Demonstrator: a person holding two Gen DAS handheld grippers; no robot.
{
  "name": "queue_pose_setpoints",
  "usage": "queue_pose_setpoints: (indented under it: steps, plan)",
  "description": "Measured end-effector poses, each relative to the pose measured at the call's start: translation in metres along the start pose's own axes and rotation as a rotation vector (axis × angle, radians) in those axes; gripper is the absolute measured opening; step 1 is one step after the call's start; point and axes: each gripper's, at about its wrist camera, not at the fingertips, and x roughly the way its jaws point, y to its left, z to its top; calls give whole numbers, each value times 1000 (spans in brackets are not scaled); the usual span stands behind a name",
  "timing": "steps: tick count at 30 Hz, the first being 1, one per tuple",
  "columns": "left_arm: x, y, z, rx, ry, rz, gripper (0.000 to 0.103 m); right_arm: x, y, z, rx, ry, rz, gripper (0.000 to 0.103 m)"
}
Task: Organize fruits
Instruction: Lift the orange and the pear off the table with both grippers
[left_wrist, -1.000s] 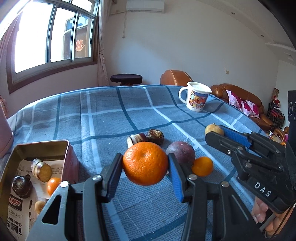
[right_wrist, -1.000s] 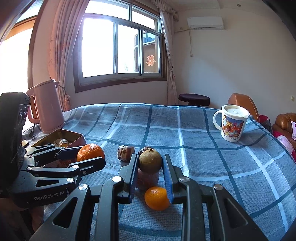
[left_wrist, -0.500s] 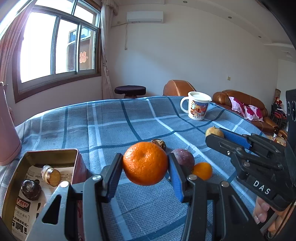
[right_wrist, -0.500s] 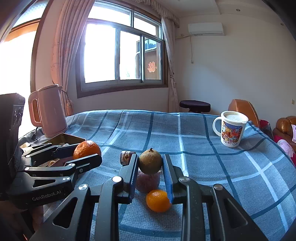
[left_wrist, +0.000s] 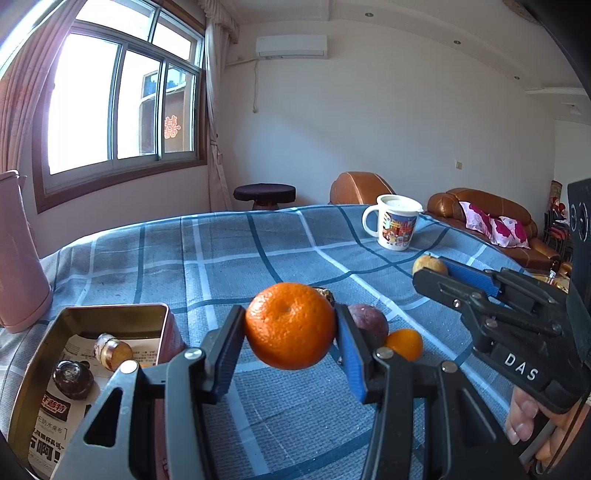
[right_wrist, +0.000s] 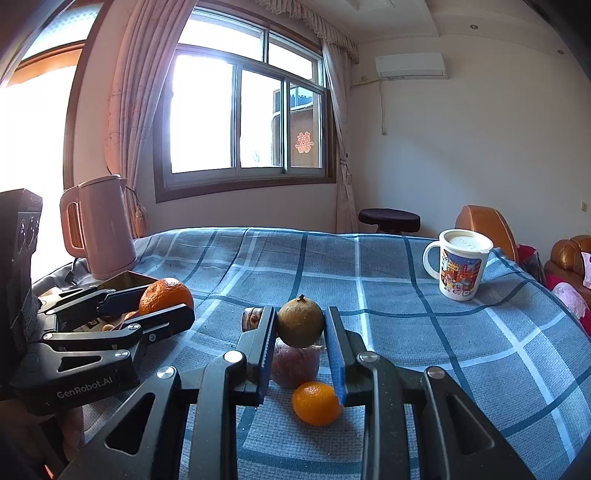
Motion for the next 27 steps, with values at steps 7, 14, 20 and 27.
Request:
queue_pose_setpoints:
  steps: [7,14,20,27]
  plan:
    - [-6,-1,0,11,-28,14,51,-3,0,-1,-3,-14,0,28]
    - [-13,-3,0,18,-57,28,51,-6,0,-1,-6,-30,0,28]
    - [-17,-3,0,18,-78,41,51,-9,0,-1,-8,-44,0,28]
    - [-20,-2,-1,18,-83,48,51,-9,0,-1,-10,-47,0,28]
